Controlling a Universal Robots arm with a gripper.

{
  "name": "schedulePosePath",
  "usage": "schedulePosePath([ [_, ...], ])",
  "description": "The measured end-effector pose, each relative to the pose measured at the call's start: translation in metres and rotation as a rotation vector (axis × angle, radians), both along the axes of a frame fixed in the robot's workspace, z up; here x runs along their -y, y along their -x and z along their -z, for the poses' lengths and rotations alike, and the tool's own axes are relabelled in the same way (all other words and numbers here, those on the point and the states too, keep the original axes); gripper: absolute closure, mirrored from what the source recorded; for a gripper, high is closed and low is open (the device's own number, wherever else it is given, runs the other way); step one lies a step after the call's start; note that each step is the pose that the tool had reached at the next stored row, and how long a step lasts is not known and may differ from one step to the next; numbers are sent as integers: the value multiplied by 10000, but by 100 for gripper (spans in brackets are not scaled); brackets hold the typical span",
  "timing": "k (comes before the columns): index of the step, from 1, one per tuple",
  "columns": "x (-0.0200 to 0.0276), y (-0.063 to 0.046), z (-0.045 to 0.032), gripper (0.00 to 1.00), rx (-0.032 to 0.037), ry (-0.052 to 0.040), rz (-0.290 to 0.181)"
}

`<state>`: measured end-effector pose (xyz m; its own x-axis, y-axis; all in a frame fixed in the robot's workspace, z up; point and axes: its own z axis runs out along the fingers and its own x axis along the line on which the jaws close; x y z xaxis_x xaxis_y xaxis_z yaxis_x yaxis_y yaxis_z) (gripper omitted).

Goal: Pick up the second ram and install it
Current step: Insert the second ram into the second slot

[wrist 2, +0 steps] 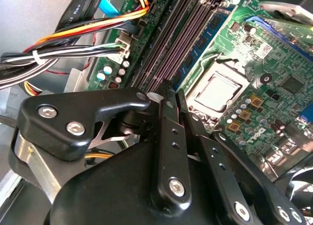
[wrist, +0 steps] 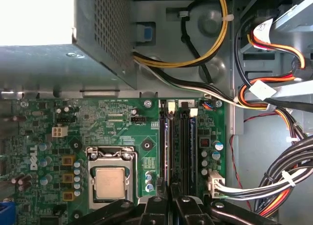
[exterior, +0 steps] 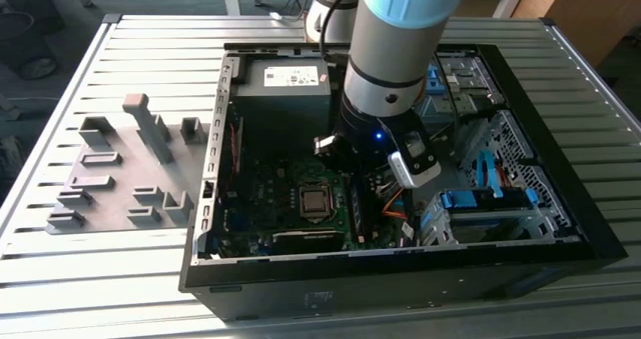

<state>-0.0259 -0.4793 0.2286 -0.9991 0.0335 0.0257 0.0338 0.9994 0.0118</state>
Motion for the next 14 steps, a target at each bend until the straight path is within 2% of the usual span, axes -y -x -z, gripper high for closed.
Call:
schedulePosePath([
  [14, 0, -26, 99, 86, 0, -3, 200],
])
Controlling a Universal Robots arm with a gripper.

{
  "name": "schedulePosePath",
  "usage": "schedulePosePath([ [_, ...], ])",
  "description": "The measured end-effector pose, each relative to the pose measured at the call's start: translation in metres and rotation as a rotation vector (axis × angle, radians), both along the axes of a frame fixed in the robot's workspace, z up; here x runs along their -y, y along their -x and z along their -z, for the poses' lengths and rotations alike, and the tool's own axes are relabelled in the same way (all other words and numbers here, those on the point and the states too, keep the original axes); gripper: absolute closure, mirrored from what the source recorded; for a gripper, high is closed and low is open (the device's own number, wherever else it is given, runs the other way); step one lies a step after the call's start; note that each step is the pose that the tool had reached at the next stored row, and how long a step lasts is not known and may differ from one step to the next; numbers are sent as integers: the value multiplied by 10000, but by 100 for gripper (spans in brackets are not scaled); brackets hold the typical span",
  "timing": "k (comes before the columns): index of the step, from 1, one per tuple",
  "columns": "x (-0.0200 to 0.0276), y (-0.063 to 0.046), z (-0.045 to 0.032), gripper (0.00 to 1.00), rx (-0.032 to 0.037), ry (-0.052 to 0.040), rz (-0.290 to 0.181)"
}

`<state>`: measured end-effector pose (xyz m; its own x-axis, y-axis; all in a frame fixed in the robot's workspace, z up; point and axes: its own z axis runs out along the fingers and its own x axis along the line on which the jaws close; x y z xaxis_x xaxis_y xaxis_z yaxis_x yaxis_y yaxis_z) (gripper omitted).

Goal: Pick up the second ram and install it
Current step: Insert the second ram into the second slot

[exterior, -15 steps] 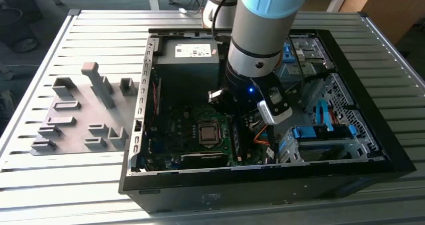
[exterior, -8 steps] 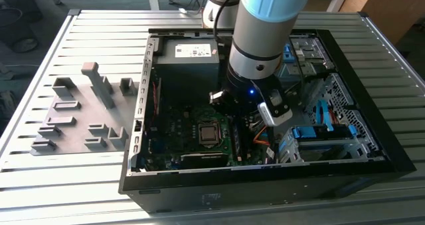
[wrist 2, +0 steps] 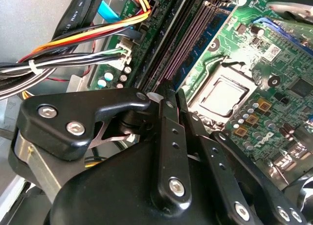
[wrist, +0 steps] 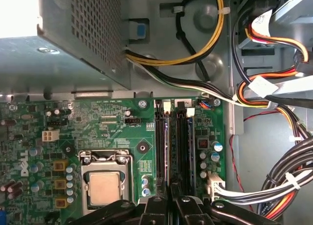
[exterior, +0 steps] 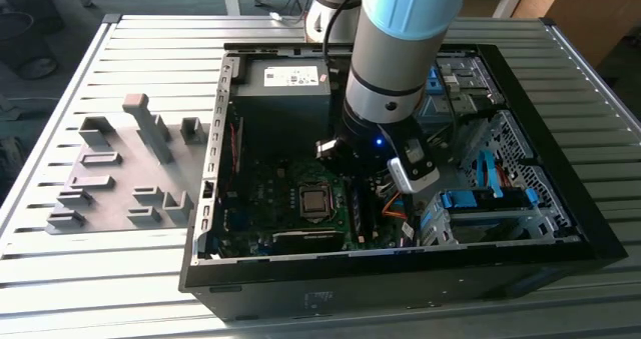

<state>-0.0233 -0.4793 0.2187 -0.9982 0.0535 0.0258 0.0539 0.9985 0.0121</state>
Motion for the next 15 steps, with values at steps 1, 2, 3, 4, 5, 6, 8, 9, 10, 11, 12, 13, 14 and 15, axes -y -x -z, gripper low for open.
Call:
schedulePosePath([
  [1, 0, 0, 5, 86, 0, 0, 2],
  [2, 0, 0, 10, 86, 0, -2, 4],
  [3, 0, 0, 15, 86, 1, -4, 5],
  [4, 0, 0, 20, 86, 0, -4, 7],
  [5, 0, 0, 26, 86, 0, -6, 8],
  [6, 0, 0, 31, 86, 0, -6, 9],
  [8, 0, 0, 42, 86, 0, -10, 11],
  [9, 0, 0, 47, 86, 0, -12, 12],
  [10, 0, 0, 49, 86, 0, -13, 12],
  [11, 0, 0, 49, 86, -1, -12, 13],
  [12, 0, 0, 49, 86, -1, -12, 12],
  [13, 0, 0, 50, 86, 0, -14, 13],
  [14, 0, 0, 51, 86, 0, -16, 12],
  [15, 0, 0, 51, 86, 0, -16, 13],
])
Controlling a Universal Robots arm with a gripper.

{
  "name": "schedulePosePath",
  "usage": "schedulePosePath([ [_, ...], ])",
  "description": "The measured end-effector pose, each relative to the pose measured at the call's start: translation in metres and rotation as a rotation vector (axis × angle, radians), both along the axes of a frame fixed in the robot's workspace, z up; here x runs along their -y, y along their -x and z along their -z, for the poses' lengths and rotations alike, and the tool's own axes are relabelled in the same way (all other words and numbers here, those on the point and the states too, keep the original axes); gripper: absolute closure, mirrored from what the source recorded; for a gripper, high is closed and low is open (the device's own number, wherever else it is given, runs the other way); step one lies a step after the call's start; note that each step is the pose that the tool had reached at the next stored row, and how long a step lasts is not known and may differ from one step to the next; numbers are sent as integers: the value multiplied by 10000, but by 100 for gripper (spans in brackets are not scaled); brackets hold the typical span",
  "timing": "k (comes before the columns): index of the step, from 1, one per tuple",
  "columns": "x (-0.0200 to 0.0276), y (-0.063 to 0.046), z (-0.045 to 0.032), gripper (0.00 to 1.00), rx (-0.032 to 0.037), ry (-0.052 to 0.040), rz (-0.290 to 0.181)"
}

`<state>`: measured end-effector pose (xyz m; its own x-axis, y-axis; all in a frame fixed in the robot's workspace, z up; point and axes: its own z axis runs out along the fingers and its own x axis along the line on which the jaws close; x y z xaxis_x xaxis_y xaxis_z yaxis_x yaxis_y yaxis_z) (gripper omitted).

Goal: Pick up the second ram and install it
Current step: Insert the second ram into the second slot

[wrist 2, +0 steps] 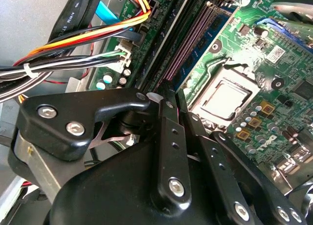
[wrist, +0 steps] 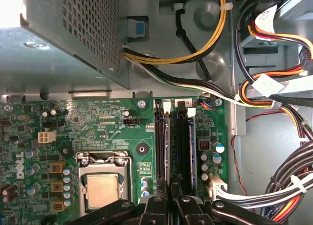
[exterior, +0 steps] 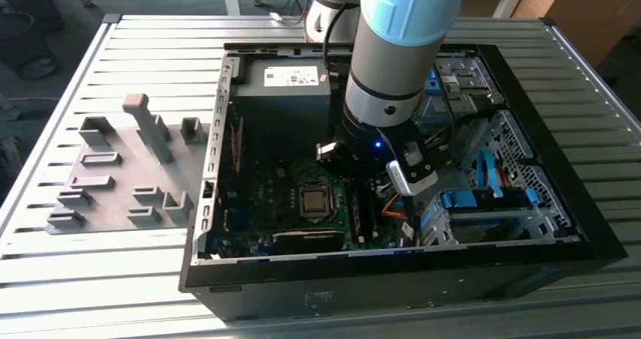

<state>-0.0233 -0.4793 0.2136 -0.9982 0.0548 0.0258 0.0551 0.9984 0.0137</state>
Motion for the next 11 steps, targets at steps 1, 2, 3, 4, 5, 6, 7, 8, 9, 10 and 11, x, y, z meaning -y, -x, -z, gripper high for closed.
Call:
schedulePosePath([
  [1, 0, 0, 0, 86, 0, -1, 0],
  [2, 0, 0, 0, 86, 0, -1, 0],
  [3, 0, 0, 0, 86, 0, 0, 0],
  [4, 0, 0, 0, 86, 0, -1, 0],
  [5, 0, 0, 0, 86, 0, -1, 0],
  [6, 0, 0, 0, 86, 0, -1, 0],
  [7, 0, 0, -3, 86, 0, -2, 0],
  [8, 0, 0, -11, 86, 0, -2, 0],
  [9, 0, 0, -23, 86, 0, -2, 0],
  [10, 0, 0, -34, 86, -1, -1, -3],
  [11, 0, 0, -44, 86, 0, -2, -6],
])
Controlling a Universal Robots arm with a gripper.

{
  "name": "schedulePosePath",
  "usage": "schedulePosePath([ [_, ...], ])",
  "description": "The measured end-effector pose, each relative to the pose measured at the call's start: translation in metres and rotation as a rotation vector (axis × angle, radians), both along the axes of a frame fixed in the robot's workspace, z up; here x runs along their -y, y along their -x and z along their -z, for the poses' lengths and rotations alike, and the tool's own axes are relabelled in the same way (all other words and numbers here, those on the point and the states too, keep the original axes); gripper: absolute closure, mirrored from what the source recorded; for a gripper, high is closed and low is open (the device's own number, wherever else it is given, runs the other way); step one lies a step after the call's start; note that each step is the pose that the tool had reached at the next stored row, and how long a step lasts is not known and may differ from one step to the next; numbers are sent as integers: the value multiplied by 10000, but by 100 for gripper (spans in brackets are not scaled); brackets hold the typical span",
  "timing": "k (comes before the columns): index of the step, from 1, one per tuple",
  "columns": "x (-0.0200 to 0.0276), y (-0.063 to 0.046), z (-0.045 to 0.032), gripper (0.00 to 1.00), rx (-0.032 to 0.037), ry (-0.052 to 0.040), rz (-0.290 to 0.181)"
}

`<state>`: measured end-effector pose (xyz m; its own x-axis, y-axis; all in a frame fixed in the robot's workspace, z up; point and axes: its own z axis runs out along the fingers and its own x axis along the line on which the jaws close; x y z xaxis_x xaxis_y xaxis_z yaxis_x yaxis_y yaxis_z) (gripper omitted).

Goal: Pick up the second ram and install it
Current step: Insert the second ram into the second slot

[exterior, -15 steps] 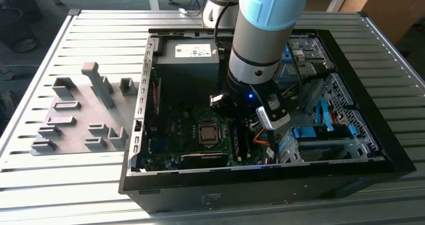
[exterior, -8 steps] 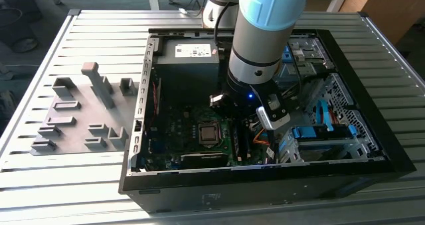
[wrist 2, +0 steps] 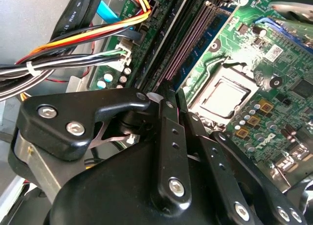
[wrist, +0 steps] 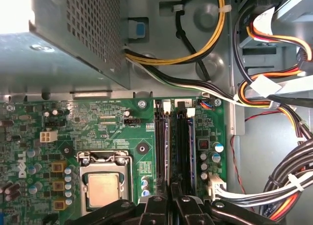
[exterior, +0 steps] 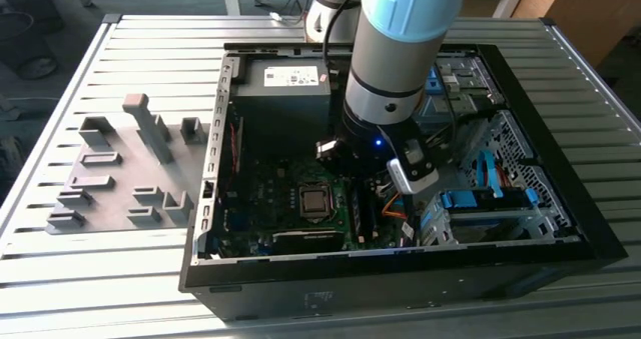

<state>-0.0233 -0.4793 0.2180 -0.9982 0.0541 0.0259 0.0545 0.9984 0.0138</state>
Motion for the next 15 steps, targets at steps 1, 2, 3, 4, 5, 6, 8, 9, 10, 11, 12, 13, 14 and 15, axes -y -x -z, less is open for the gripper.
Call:
schedulePosePath([
  [1, 0, 0, -7, 86, 0, 0, -1],
  [2, 0, 0, -17, 86, 0, 0, -2],
  [3, 0, 0, -26, 86, -1, 1, -3],
  [4, 0, 0, -28, 86, 0, -6, -3],
  [5, 0, -3, -28, 86, 0, -43, -6],
  [6, 0, -6, -28, 86, 0, -74, -11],
  [8, 0, -6, -28, 86, 1, -93, -79],
  [9, 0, -6, -28, 86, 0, -95, -114],
  [10, 0, -6, -27, 86, 0, -96, -134],
  [11, 1, -6, -26, 86, -1, -94, -160],
  [12, 1, -6, -22, 86, -1, -95, -195],
  [13, 2, -6, -19, 86, -1, -94, -231],
  [14, 2, -6, -15, 86, -1, -94, -265],
  [15, 2, -6, -9, 86, -1, -96, -302],
])
